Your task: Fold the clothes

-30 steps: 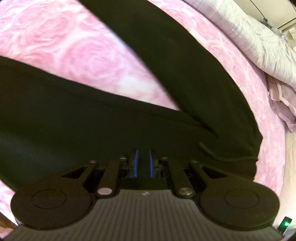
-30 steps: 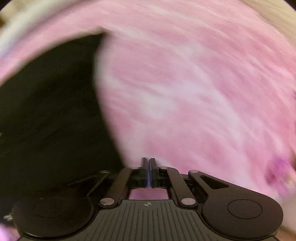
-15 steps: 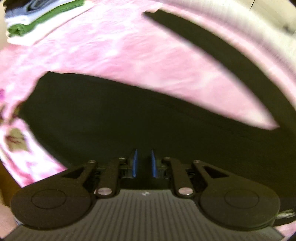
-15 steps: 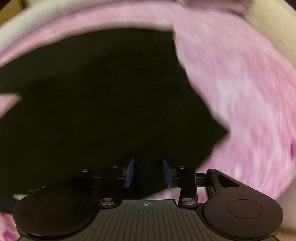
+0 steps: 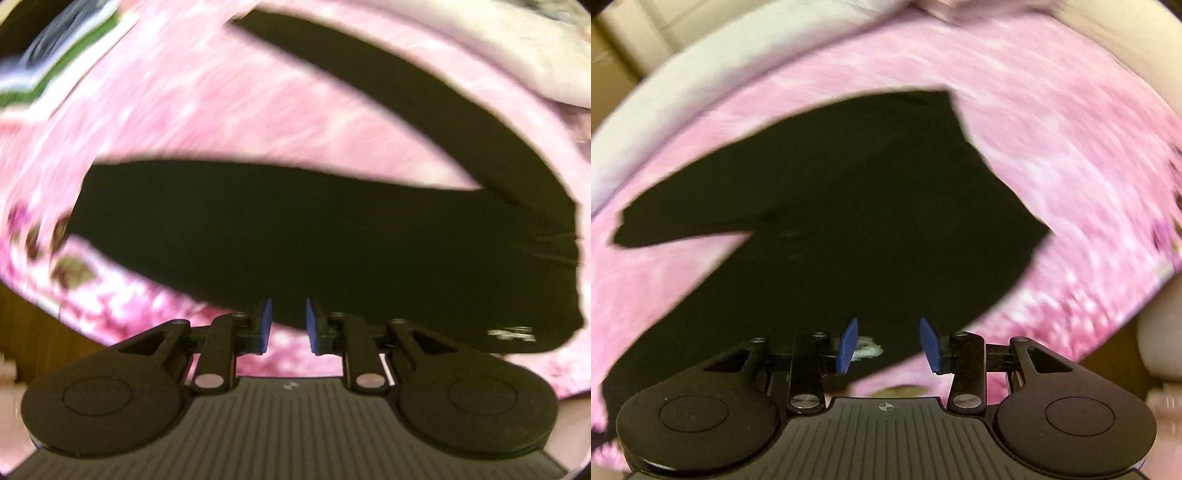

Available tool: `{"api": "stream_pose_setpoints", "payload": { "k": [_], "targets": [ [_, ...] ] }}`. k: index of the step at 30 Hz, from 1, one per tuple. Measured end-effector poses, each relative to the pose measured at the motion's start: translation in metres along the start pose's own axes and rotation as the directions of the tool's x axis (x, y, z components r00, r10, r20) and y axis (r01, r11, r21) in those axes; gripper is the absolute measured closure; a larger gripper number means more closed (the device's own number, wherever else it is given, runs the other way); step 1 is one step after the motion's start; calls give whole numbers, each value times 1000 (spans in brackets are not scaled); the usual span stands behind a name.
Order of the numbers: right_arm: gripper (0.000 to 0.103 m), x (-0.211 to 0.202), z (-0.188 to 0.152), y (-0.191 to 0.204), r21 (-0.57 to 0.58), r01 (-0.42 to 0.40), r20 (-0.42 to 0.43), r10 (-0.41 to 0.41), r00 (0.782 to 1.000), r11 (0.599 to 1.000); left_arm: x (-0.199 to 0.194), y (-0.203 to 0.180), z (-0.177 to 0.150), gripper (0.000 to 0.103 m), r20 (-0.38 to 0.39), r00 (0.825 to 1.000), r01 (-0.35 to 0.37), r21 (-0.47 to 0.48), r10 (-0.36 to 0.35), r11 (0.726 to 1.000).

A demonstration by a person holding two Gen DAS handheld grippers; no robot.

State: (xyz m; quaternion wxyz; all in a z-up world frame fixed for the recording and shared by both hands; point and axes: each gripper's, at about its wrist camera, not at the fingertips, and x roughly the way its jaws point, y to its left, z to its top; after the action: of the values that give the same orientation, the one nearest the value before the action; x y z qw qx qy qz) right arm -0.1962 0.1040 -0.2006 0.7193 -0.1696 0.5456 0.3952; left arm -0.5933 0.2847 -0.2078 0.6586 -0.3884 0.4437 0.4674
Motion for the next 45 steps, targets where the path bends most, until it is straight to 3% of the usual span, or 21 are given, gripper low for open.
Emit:
{"api": "stream_pose_setpoints", "payload": {
  "k": [2, 8, 17, 25, 35, 45],
  "targets": [
    [61, -20, 4, 14, -76, -31, 7, 31, 999, 997, -19, -19, 4, 79, 29, 1000, -2, 39, 1, 999],
    [61, -65, -18, 31, -271, -5, 1, 5, 1000, 962, -68, -64, -14, 77, 102, 993, -65, 88, 56, 994],
    [61, -107, -43, -33, -374, -76, -15, 76, 997, 924, -134, -140, -96, 76, 186, 977, -112, 53, 100, 992],
    [61, -173, -50, -99, -443, -128, 24, 154, 988, 887, -188, -214, -174, 73, 257, 962, -92, 10, 86, 996],
    [61, -193, -63, -123, -457, -151, 0, 170, 985, 877, -228, -237, -227, 70, 308, 939, -147, -35, 150, 989],
    [61, -205, -81, -136, -472, -176, -28, 185, 982, 864, -236, -247, -255, 69, 305, 938, -161, -42, 166, 986]
  ]
}}
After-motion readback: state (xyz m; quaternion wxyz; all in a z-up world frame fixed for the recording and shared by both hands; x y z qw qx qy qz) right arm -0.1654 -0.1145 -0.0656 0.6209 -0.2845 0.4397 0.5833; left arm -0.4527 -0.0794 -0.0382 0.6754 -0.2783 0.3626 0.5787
